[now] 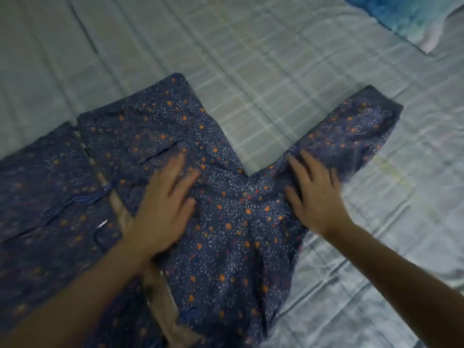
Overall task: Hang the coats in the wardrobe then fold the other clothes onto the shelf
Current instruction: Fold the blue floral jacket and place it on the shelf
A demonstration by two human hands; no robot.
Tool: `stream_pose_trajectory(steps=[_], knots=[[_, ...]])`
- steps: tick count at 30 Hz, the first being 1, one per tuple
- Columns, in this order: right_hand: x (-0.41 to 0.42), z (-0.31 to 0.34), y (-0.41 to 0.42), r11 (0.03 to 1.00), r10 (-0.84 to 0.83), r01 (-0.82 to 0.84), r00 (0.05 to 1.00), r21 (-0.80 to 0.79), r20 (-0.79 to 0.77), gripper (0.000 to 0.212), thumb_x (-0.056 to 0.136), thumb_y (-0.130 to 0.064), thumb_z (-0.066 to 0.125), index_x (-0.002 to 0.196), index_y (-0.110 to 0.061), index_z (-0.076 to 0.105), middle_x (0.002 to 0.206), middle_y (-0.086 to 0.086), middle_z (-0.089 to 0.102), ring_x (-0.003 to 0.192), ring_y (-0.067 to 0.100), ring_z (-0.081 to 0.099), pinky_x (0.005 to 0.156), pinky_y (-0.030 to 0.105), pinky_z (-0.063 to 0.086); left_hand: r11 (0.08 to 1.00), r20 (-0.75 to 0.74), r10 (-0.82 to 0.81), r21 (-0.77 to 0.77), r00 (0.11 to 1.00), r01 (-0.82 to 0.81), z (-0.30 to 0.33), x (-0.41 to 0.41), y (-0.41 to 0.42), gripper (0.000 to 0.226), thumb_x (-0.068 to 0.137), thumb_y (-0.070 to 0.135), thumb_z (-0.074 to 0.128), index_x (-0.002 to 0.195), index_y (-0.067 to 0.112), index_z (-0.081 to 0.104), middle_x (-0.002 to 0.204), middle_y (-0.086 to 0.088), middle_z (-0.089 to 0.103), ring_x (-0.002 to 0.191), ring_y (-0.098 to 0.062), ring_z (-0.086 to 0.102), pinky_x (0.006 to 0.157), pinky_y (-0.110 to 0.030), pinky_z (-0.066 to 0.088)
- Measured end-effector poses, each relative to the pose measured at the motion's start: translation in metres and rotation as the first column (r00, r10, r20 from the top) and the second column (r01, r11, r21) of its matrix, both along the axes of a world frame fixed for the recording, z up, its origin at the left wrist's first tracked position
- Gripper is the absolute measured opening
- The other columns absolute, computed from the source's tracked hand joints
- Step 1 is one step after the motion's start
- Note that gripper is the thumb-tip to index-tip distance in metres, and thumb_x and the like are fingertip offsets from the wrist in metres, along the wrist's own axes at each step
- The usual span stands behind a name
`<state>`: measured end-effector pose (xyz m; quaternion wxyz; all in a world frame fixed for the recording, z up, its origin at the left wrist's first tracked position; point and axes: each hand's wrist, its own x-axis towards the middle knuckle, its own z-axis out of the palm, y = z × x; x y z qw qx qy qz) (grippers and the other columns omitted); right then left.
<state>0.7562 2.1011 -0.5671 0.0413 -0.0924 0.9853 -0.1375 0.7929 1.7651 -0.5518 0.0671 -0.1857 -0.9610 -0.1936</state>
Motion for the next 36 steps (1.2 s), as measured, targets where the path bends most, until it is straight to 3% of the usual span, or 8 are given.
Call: stream_pose_trajectory(steps=[3,5,11,14,20,28,31,36], knots=[[0.031,-0.029,0.011,0.986,0.155,-0.163,0.973,0.035,0.171,0.074,0.089,-0.067,0.019,0.154,-0.031,0.017,0.161,-0.002,0.016,0.146,0.024,0.021,0.113,0.061,0.02,0.858,0.096,-0.459,-0.211,0.883,0.469,0.002,0.085,0.02,0.053,0.098,0.03,0.044,0.15,0.027,0.035,0.162,-0.004,0.016,0.149,-0.023,0.016,0.119,-0.043,0.017],[0.029,-0.028,0.026,0.993,0.094,-0.103,0.986,0.056,0.14,0.076,0.088,-0.066,0.033,0.153,-0.027,0.023,0.158,0.004,0.025,0.143,0.028,0.029,0.109,0.062,0.027,0.808,0.251,-0.478,-0.248,0.841,0.534,-0.005,0.125,0.019,0.051,0.103,0.035,0.037,0.153,0.03,0.026,0.163,0.0,0.011,0.15,-0.021,0.008,0.12,-0.042,0.013],[0.101,0.03,-0.045,0.959,0.074,-0.115,0.984,-0.258,-0.161,0.046,0.081,-0.012,0.05,0.127,-0.01,0.05,0.121,0.019,0.056,0.106,0.039,0.052,0.092,0.042,0.041,0.982,0.237,-0.1,-0.132,0.966,0.134,0.004,0.205,0.005,0.032,0.096,0.026,0.045,0.127,0.021,0.053,0.135,-0.001,0.043,0.119,-0.026,0.045,0.1,-0.037,0.033],[0.179,0.031,-0.103,0.875,0.384,-0.36,0.923,-0.324,0.012,0.031,0.084,-0.023,0.048,0.114,-0.019,0.052,0.102,0.006,0.058,0.095,0.027,0.055,0.079,0.038,0.048,0.977,0.27,0.207,-0.102,0.94,-0.185,0.01,0.248,0.018,0.012,0.09,0.032,0.048,0.097,0.023,0.045,0.097,0.001,0.041,0.081,-0.022,0.042,0.068,-0.035,0.035],[0.233,0.006,-0.145,0.937,0.345,-0.342,0.867,-0.077,0.359,0.055,0.076,-0.036,0.076,0.123,-0.023,0.05,0.121,-0.002,0.048,0.109,0.027,0.051,0.079,0.043,0.048,0.869,0.437,0.47,-0.078,0.767,-0.489,-0.009,0.296,0.001,0.036,0.085,0.036,0.067,0.105,0.023,0.041,0.103,0.003,0.038,0.091,-0.02,0.045,0.075,-0.03,0.042],[0.207,0.022,-0.141,0.872,0.476,-0.459,0.712,-0.17,0.516,0.021,0.085,-0.011,0.064,0.106,-0.013,0.061,0.106,0.007,0.054,0.098,0.025,0.055,0.078,0.032,0.04,0.938,0.595,0.346,-0.208,0.725,-0.277,0.008,0.271,-0.03,0.034,0.093,0.027,0.061,0.12,0.022,0.04,0.117,0.001,0.037,0.091,-0.026,0.053,0.074,-0.044,0.049],[0.213,0.035,-0.139,0.861,0.502,-0.433,0.805,-0.266,0.315,0.01,0.088,-0.006,0.058,0.092,-0.014,0.064,0.089,0.004,0.057,0.083,0.025,0.055,0.068,0.033,0.04,0.939,0.489,0.333,-0.096,0.806,-0.33,0.022,0.272,-0.023,0.023,0.096,0.026,0.053,0.118,0.019,0.05,0.11,-0.001,0.045,0.09,-0.026,0.055,0.071,-0.043,0.049],[0.255,0.029,-0.137,0.865,0.423,-0.386,0.904,-0.321,0.052,0.033,0.089,-0.005,0.058,0.121,-0.01,0.065,0.109,0.005,0.059,0.093,0.023,0.055,0.075,0.034,0.051,0.939,0.404,0.309,0.016,0.861,-0.344,0.028,0.291,0.003,0.037,0.096,0.026,0.047,0.13,0.016,0.056,0.108,-0.002,0.048,0.091,-0.021,0.053,0.071,-0.032,0.045]])
